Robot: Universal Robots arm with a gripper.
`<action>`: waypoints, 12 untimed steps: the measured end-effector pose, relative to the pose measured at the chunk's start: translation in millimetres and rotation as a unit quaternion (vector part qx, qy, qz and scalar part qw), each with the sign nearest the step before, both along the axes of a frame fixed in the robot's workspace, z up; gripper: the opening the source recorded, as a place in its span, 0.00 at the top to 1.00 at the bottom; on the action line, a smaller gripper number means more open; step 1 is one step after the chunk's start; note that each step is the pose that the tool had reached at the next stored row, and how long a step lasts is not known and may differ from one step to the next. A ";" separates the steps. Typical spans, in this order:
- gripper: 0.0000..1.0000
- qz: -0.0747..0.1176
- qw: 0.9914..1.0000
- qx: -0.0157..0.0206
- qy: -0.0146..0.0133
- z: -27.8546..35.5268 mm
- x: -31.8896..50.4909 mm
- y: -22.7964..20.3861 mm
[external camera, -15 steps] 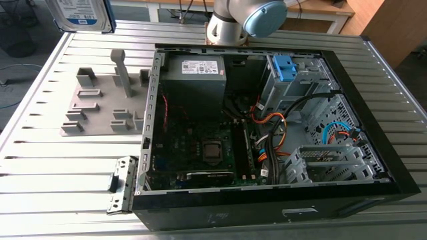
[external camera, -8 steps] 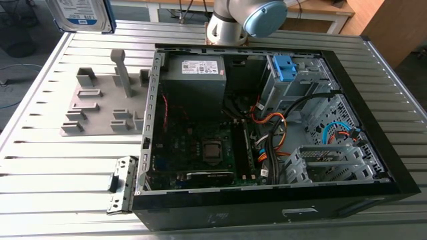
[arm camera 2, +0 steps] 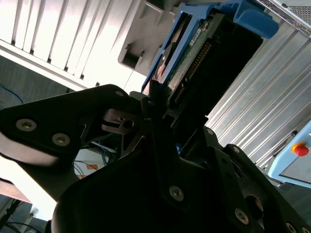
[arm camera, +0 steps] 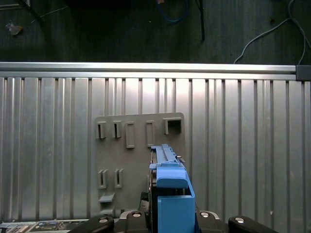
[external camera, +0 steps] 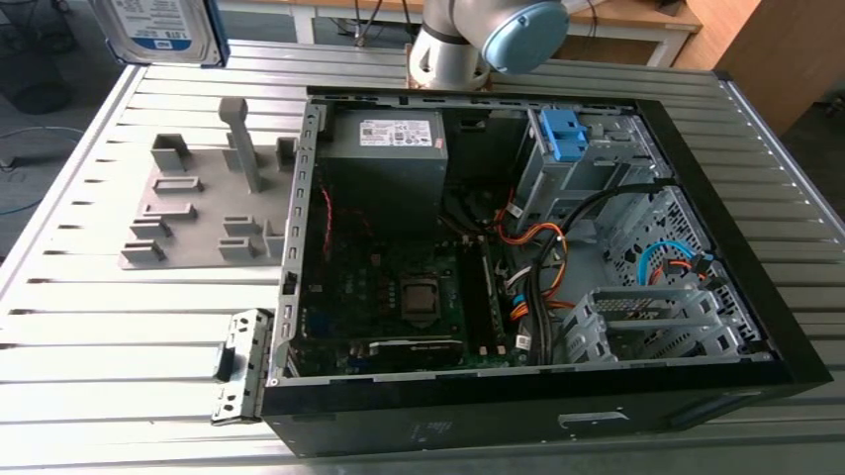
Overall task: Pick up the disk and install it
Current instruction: 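Pick up the disk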
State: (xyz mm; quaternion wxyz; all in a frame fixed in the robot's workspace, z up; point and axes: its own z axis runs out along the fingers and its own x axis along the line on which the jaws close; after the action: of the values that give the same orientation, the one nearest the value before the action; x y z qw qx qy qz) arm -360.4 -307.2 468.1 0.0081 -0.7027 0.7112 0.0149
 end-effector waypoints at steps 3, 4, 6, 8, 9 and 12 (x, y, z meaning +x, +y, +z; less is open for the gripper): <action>0.64 0.000 1.000 0.000 0.000 0.0 0.0 -1.6; 0.64 0.000 1.000 0.000 0.000 0.0 0.0 -2.1; 0.64 0.000 1.000 0.000 0.000 0.0 0.0 -3.1; 0.64 0.000 1.000 0.000 0.000 0.0 0.0 -3.9; 0.64 0.000 1.000 0.000 0.000 0.0 0.0 -4.3; 0.64 0.000 1.000 0.000 0.000 0.0 0.0 -5.5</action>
State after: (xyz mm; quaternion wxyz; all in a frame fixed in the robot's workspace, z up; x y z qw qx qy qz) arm -360.4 -312.7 468.1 0.0081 -0.7027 0.7112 0.0149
